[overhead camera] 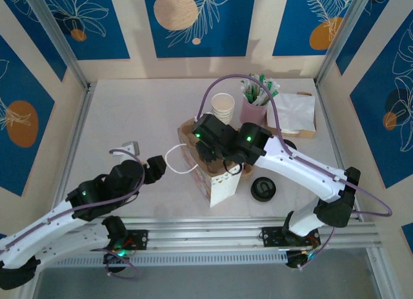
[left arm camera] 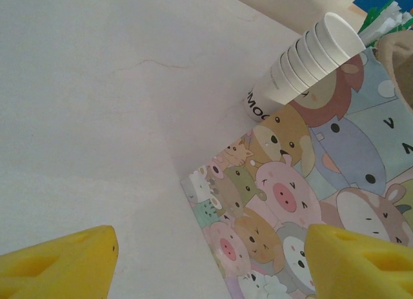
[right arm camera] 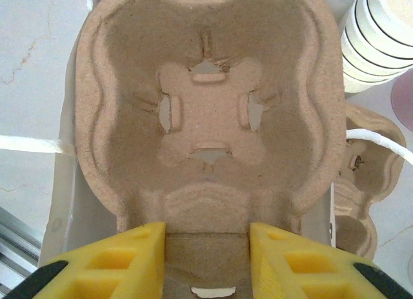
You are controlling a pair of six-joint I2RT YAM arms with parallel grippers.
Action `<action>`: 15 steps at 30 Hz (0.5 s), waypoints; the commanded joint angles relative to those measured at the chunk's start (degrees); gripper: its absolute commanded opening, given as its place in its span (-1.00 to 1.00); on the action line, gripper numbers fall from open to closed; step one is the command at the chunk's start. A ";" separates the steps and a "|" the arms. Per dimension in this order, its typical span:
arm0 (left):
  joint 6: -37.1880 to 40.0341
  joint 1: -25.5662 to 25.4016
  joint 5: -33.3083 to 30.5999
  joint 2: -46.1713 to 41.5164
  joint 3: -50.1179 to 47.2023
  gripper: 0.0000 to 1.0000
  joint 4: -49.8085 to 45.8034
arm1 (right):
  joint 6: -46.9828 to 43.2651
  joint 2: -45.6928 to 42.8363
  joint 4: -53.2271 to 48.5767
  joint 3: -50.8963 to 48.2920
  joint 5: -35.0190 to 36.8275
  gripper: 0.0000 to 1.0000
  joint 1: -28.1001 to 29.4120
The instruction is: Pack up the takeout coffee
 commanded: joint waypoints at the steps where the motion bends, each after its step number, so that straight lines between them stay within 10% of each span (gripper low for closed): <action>1: -1.02 -0.27 -0.10 0.36 -0.82 0.53 -1.01 | 2.13 1.78 -5.46 0.01 0.03 -0.27 0.08; 15: -1.97 -0.27 -0.52 0.63 -0.73 0.51 -1.85 | 1.62 1.34 -4.39 0.44 8.29 -0.27 2.98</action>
